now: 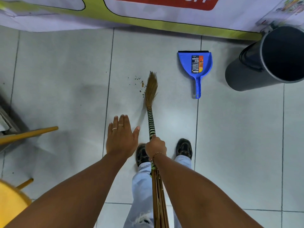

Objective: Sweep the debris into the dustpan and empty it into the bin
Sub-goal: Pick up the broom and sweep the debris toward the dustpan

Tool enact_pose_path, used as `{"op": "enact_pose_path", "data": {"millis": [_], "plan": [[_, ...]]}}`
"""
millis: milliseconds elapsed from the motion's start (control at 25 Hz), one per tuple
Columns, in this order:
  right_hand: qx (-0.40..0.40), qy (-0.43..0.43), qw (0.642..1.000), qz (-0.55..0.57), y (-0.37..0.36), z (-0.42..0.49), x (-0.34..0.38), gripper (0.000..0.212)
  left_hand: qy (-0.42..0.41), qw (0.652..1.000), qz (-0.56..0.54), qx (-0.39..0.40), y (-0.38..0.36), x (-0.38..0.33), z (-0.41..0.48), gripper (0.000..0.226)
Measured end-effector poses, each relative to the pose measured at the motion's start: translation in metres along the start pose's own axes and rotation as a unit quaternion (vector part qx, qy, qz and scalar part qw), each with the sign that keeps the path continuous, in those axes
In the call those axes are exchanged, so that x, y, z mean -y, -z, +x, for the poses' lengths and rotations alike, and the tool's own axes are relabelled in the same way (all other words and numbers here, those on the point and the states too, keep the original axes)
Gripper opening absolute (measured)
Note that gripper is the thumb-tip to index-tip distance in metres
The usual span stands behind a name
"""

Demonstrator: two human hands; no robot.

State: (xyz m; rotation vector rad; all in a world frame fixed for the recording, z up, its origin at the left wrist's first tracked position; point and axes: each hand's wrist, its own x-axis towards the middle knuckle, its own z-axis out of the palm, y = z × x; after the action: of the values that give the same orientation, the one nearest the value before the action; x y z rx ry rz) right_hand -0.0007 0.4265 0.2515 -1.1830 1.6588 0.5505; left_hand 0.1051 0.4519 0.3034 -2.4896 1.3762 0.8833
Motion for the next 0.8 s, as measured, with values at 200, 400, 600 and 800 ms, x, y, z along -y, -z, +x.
{"op": "enact_pose_path", "data": {"millis": [200,400,600,800], "plan": [[-0.026,0.042,0.999,-0.007,-0.009,-0.008,0.012,0.039,0.014,1.000,0.000,-0.013,0.002,0.010,0.001,0.065],[-0.106,0.157,0.979,-0.068,0.010,-0.039,-0.013,0.049,0.021,0.999,-0.039,-0.030,0.008,0.007,-0.013,0.065],[-0.086,0.246,0.936,-0.235,0.039,-0.023,-0.024,0.046,0.023,0.997,-0.055,-0.049,0.012,-0.002,-0.007,0.065],[-0.028,0.256,0.861,-0.439,0.089,0.004,-0.064,0.041,0.012,0.998,-0.046,-0.040,-0.005,-0.022,0.003,0.065]]}}
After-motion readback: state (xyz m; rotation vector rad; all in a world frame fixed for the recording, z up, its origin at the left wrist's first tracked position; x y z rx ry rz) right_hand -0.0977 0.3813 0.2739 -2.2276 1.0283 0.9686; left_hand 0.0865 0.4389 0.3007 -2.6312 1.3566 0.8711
